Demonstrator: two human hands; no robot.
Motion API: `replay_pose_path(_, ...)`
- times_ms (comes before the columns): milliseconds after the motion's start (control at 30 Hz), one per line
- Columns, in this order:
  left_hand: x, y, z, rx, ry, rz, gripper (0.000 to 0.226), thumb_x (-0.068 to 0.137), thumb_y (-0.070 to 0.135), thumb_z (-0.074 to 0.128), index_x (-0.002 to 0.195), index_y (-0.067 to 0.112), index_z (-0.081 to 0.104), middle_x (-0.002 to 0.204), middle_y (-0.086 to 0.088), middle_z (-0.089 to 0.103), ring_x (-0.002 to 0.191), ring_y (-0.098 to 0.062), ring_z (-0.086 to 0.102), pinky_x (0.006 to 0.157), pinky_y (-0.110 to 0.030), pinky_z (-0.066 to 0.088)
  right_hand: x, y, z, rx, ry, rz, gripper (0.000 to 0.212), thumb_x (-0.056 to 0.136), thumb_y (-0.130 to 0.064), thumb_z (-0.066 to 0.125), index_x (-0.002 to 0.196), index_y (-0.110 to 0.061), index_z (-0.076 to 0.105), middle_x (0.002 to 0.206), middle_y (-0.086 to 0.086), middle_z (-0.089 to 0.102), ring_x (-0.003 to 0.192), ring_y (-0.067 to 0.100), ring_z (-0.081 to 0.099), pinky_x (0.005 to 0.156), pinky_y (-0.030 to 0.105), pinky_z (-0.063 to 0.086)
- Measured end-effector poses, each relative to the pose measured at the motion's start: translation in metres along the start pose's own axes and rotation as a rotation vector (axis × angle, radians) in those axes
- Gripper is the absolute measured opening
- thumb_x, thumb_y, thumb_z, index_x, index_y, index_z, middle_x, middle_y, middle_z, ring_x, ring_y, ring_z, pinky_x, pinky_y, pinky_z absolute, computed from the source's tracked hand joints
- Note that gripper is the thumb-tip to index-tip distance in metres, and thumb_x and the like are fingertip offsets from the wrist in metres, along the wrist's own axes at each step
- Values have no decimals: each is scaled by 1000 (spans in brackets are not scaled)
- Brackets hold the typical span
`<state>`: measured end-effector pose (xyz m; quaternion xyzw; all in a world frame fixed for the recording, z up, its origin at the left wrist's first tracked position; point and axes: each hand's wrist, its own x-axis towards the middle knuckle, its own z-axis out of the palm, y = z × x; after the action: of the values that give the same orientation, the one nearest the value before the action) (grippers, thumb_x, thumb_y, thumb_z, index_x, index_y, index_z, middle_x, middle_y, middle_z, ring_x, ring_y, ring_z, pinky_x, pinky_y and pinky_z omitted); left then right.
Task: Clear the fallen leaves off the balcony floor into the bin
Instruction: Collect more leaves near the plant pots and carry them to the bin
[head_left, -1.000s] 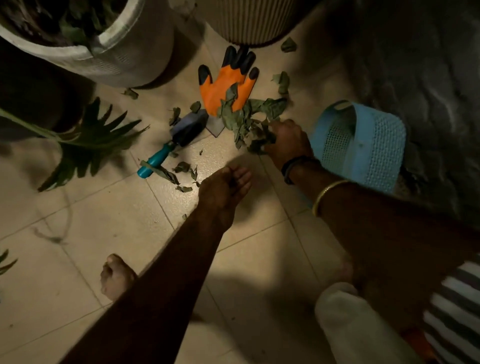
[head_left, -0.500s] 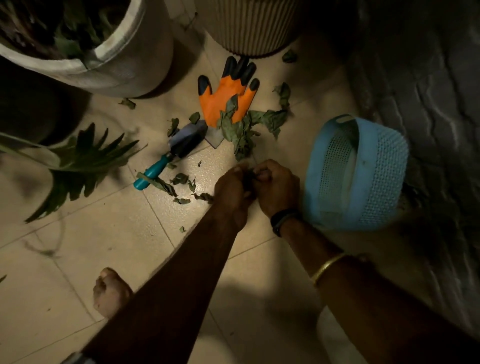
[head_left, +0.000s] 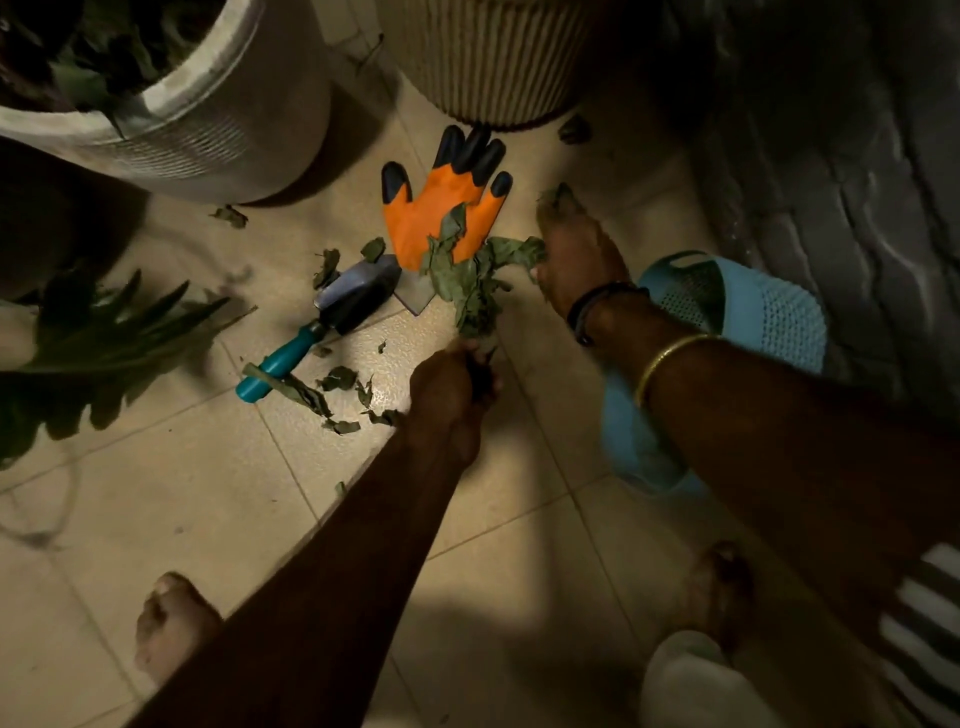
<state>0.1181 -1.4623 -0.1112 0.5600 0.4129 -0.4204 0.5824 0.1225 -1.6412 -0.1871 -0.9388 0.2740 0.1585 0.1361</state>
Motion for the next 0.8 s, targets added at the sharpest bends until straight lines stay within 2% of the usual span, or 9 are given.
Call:
replay_pose_path(67, 7, -5, -5, -25, -1, -10, 25, 103, 6, 43, 89, 10, 62, 80, -7, 56, 71, -18, 53, 63, -30, 46, -5, 2, 19, -91, 64, -86, 24, 94, -4, 56, 116, -1, 64, 136, 27, 50, 115, 43, 56, 91, 45, 53)
replay_pose_path(167, 10, -7, -10, -41, 7, -20, 24, 102, 6, 43, 90, 10, 64, 82, -9, 58, 74, -19, 56, 62, -30, 47, -18, 3, 29, -48, 97, -94, 25, 91, 5, 48, 102, -2, 70, 116, 23, 63, 102, 39, 62, 83, 39, 54)
replay_pose_path(300, 7, -2, -14, -19, 27, -30, 22, 101, 5, 44, 90, 11, 63, 76, -6, 58, 69, -17, 56, 62, -29, 48, -46, -3, 16, 362, 95, 138, 17, 88, -10, 60, 86, -14, 77, 88, 5, 73, 85, 26, 68, 72, 25, 50)
replay_pose_path(433, -3, 6, -6, 61, 40, -8, 23, 99, 7, 46, 90, 13, 67, 84, -9, 66, 71, -20, 62, 67, -33, 53, -116, -43, -8, 709, 77, 111, 13, 85, -13, 72, 96, -16, 78, 93, -2, 76, 86, 11, 70, 78, 25, 57)
replay_pose_path(500, -12, 8, 0, 33, -1, -7, 25, 100, 24, 49, 100, 13, 71, 100, -10, 73, 85, -24, 69, 80, -35, 55, -140, -67, -15, 734, 32, 154, 16, 83, -7, 73, 95, -17, 77, 89, -7, 75, 81, 5, 66, 72, 18, 53)
replay_pose_path(567, -20, 10, 0, 38, -25, -20, 34, 97, 40, 54, 108, 13, 72, 102, -9, 75, 86, -22, 71, 78, -33, 57, -149, -83, -19, 740, 37, 167, 16, 79, -4, 73, 87, -18, 73, 82, -5, 74, 73, 7, 64, 65, 20, 49)
replay_pose_path(700, -16, 16, -20, 55, 45, 7, 21, 98, 19, 54, 86, 10, 68, 79, -8, 69, 60, -16, 65, 55, -25, 54, -137, -90, -33, 983, -326, 70, 27, 78, 3, 73, 93, -18, 69, 89, 0, 75, 84, 12, 71, 76, 29, 60)
replay_pose_path(733, -11, 20, -27, 70, 79, 15, 19, 99, 14, 51, 89, 10, 67, 77, -6, 65, 60, -14, 63, 52, -24, 53, -132, -88, -35, 1011, -351, 60, 26, 80, 2, 73, 94, -20, 70, 91, -1, 75, 86, 11, 71, 76, 28, 59)
replay_pose_path(800, -4, 27, -39, 55, 89, 20, 26, 100, 15, 49, 120, 4, 63, 83, 0, 60, 69, -12, 59, 58, -26, 52, -113, -81, -31, 894, -173, 49, 17, 85, -8, 71, 96, -20, 73, 94, -3, 74, 89, 12, 70, 78, 27, 58)
